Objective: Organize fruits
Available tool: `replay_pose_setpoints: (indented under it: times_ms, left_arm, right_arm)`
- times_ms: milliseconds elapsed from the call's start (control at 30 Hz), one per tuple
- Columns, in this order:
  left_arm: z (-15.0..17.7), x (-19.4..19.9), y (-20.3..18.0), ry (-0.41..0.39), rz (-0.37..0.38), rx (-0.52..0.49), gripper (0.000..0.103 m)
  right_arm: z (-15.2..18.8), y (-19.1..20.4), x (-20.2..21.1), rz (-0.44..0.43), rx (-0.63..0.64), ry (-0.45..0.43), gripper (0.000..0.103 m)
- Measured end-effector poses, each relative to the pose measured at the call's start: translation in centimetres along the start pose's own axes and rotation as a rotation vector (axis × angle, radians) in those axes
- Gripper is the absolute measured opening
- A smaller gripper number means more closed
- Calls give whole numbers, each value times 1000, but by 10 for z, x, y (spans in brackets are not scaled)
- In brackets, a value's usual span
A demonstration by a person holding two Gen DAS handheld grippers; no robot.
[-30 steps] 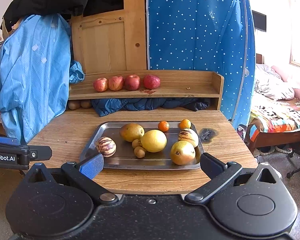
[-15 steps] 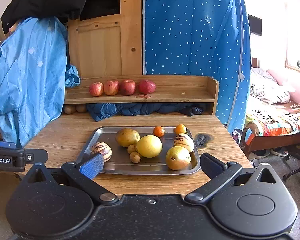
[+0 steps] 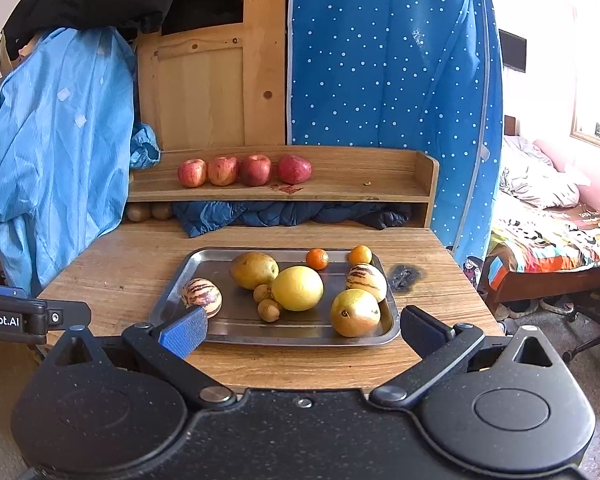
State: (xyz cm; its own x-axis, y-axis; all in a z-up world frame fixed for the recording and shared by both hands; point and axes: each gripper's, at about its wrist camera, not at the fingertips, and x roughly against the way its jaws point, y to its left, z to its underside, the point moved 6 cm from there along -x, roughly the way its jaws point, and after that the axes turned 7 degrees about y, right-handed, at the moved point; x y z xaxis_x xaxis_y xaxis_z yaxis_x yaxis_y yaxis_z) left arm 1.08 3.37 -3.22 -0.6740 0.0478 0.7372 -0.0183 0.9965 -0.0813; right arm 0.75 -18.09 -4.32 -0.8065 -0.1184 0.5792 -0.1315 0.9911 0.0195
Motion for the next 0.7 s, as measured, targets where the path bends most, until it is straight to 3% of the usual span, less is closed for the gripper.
replay_pose_setpoints:
  times_ms: [700]
  left_arm:
    - [-1,2,-2,-7,-34,-21,102]
  right_arm:
    - [3,-6,3,21,-7,5,102]
